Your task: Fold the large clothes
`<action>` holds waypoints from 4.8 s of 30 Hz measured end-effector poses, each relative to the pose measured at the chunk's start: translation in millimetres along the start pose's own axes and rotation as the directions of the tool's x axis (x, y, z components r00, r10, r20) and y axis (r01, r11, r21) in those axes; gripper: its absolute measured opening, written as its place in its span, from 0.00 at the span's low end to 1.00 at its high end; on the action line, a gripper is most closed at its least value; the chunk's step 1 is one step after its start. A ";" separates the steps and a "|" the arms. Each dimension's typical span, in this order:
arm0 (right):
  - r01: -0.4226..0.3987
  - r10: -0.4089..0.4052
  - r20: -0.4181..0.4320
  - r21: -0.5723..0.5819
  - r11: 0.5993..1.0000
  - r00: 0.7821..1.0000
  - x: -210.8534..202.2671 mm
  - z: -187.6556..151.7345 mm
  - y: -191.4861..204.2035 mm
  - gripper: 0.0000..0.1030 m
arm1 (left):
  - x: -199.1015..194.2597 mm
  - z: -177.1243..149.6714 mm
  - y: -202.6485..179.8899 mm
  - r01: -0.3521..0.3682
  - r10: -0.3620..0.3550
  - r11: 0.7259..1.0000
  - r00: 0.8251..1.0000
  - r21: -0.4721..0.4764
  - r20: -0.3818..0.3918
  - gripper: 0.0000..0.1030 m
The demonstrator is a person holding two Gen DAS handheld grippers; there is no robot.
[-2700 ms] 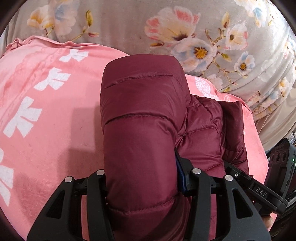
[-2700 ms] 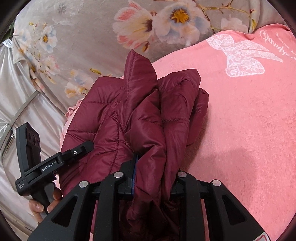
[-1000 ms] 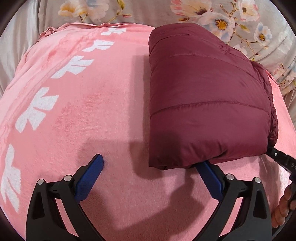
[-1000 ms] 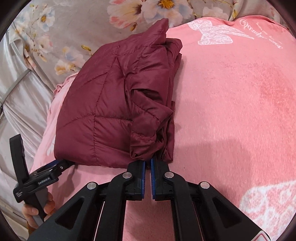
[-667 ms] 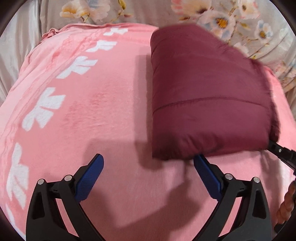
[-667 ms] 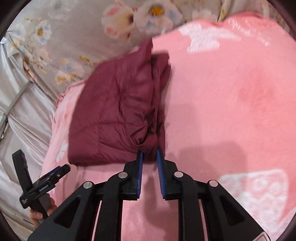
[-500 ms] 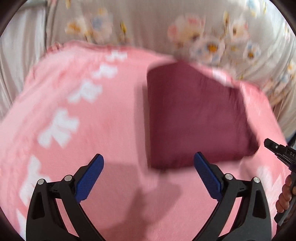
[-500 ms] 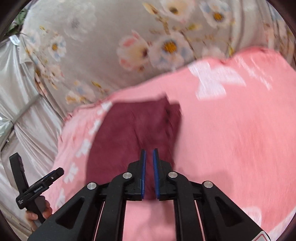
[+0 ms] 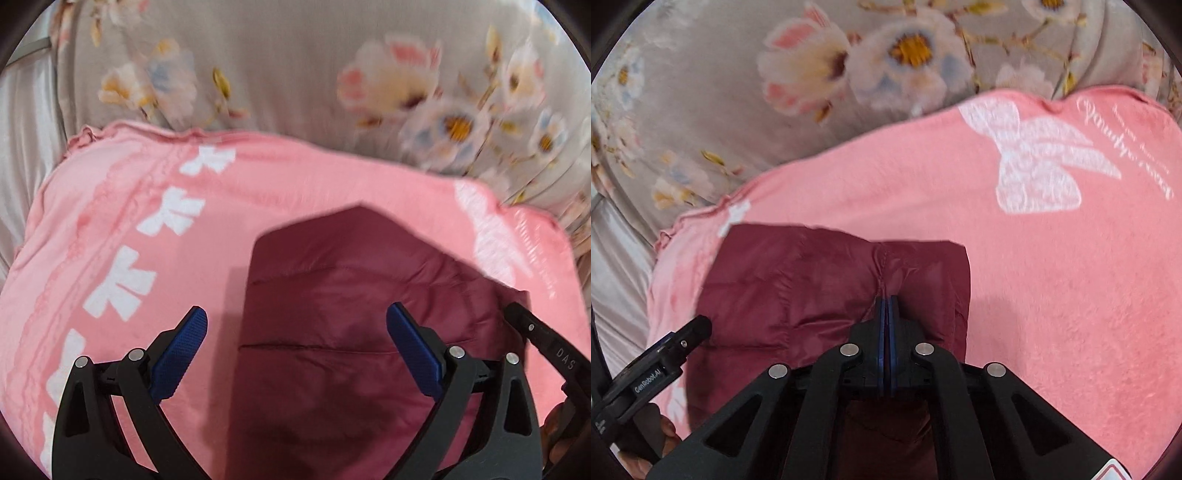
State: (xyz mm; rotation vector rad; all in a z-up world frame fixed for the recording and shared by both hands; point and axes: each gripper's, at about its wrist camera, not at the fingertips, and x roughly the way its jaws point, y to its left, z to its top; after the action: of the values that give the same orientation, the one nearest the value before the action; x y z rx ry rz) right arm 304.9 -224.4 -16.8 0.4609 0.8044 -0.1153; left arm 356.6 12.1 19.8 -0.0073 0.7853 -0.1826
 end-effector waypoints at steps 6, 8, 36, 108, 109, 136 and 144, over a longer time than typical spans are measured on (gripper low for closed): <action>-0.014 0.014 -0.024 0.018 1.000 1.000 28.2 -13.4 -20.6 0.00 | 35.7 -17.0 4.7 0.031 -0.034 0.998 0.997 -0.050 -0.075 0.94; -0.027 0.027 -0.026 0.029 0.999 0.999 31.9 -15.8 -24.5 0.00 | 39.5 -19.4 4.3 0.039 -0.044 0.998 0.996 -0.056 -0.083 0.94; 0.006 -0.014 -0.034 -0.219 0.976 0.999 -102.1 -156.5 -5.1 0.09 | -67.8 -126.4 32.8 -0.029 0.033 0.998 0.997 0.050 -0.071 0.94; 0.207 -0.178 0.116 -0.336 0.919 0.977 -132.0 -249.7 2.9 0.60 | -107.9 -244.1 -32.5 -0.170 0.158 0.973 0.984 0.158 0.087 0.95; 0.207 -0.178 0.115 -0.336 0.919 0.977 -131.9 -249.7 2.9 0.60 | -108.0 -244.1 -32.6 -0.171 0.159 0.972 0.983 0.158 0.088 0.95; 0.209 -0.179 0.119 -0.333 0.919 0.977 -132.3 -249.4 3.5 0.60 | -109.3 -244.1 -35.9 -0.170 0.156 0.971 0.984 0.167 0.089 0.89; 0.209 -0.179 0.119 -0.333 0.919 0.977 -132.4 -249.3 3.4 0.60 | -109.1 -244.1 -35.7 -0.169 0.155 0.971 0.984 0.168 0.090 0.89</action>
State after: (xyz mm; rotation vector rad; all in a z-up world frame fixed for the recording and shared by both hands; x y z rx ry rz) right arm 47.6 -121.4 -70.4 0.0425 0.7652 -0.1744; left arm 103.6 10.0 -73.8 0.2144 0.6876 -0.0947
